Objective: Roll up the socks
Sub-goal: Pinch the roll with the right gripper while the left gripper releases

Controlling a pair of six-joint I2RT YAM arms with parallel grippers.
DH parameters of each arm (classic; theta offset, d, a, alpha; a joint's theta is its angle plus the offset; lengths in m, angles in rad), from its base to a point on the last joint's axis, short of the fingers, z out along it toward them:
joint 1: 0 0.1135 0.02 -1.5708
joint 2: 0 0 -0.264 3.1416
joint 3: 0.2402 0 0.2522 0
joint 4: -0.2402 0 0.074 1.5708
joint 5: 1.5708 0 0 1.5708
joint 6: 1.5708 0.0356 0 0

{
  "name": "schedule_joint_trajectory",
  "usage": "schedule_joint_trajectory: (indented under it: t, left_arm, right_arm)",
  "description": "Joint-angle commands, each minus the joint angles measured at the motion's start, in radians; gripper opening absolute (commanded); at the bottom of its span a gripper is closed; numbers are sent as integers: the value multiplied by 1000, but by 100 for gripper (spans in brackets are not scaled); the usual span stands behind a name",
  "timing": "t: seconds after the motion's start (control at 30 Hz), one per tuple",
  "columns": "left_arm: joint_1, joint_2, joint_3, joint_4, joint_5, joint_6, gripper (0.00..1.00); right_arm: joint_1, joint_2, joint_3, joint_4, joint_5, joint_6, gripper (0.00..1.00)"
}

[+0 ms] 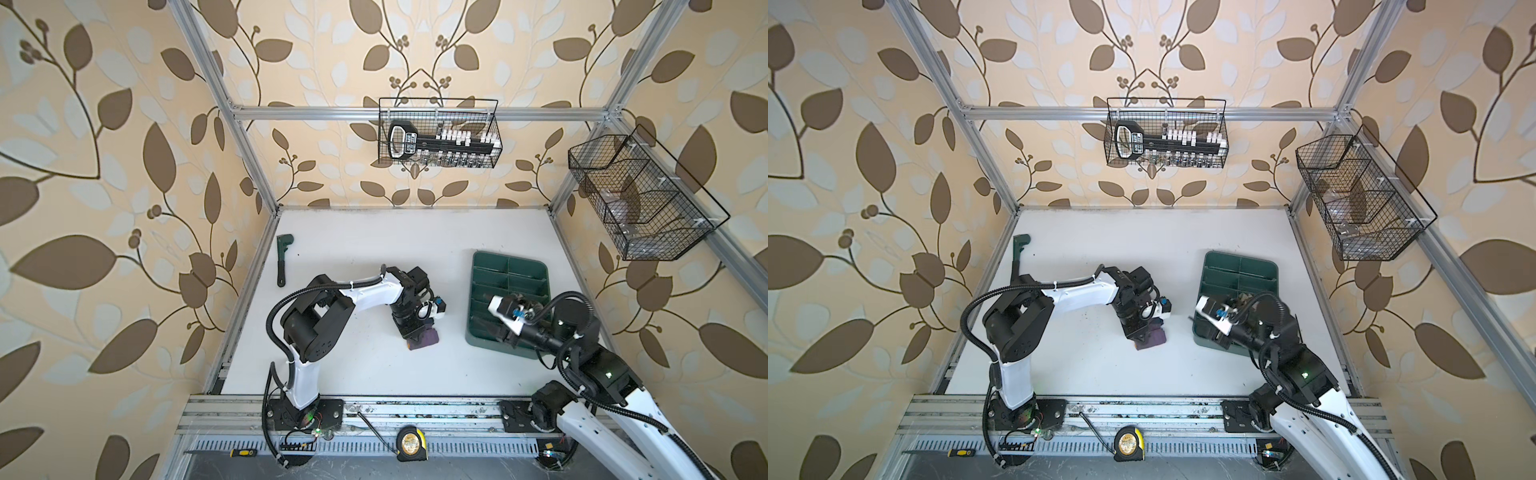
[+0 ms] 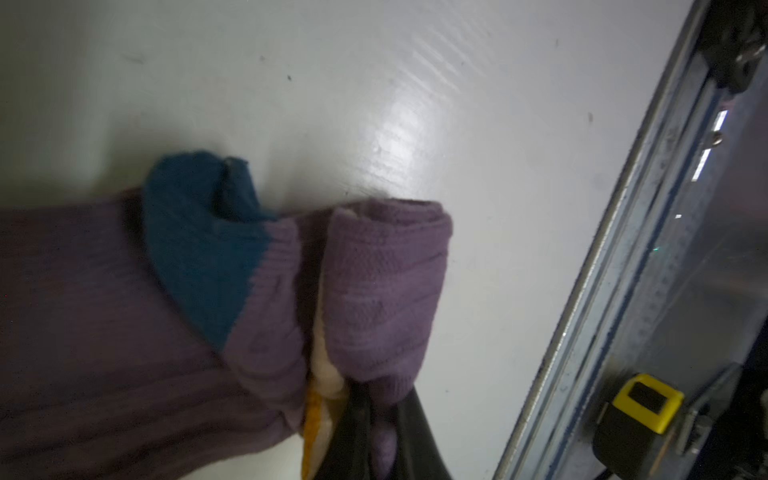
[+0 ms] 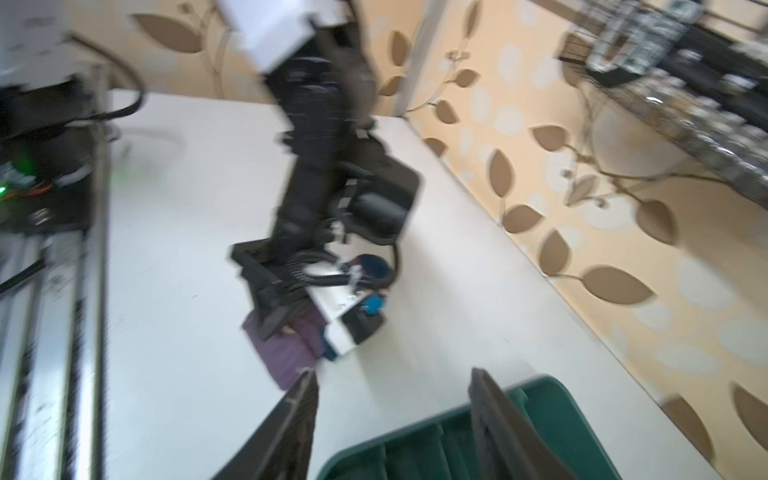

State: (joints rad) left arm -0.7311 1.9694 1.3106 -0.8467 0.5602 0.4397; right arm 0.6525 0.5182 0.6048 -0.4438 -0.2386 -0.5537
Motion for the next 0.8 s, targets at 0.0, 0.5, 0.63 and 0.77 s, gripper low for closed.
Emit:
schedule_joint_trajectory:
  t: [0.0, 0.5, 0.63, 0.77]
  left_arm:
    - [23, 100, 56, -148, 124, 55, 13]
    - [56, 162, 105, -168, 159, 65, 13]
    - [60, 139, 92, -149, 143, 52, 18]
    - [69, 65, 72, -108, 112, 22, 33]
  right_arm:
    - [290, 83, -53, -79, 378, -186, 64]
    - [464, 848, -102, 567, 556, -343, 53]
    - [463, 915, -68, 509, 530, -327, 28]
    - [463, 939, -11, 337, 516, -265, 0]
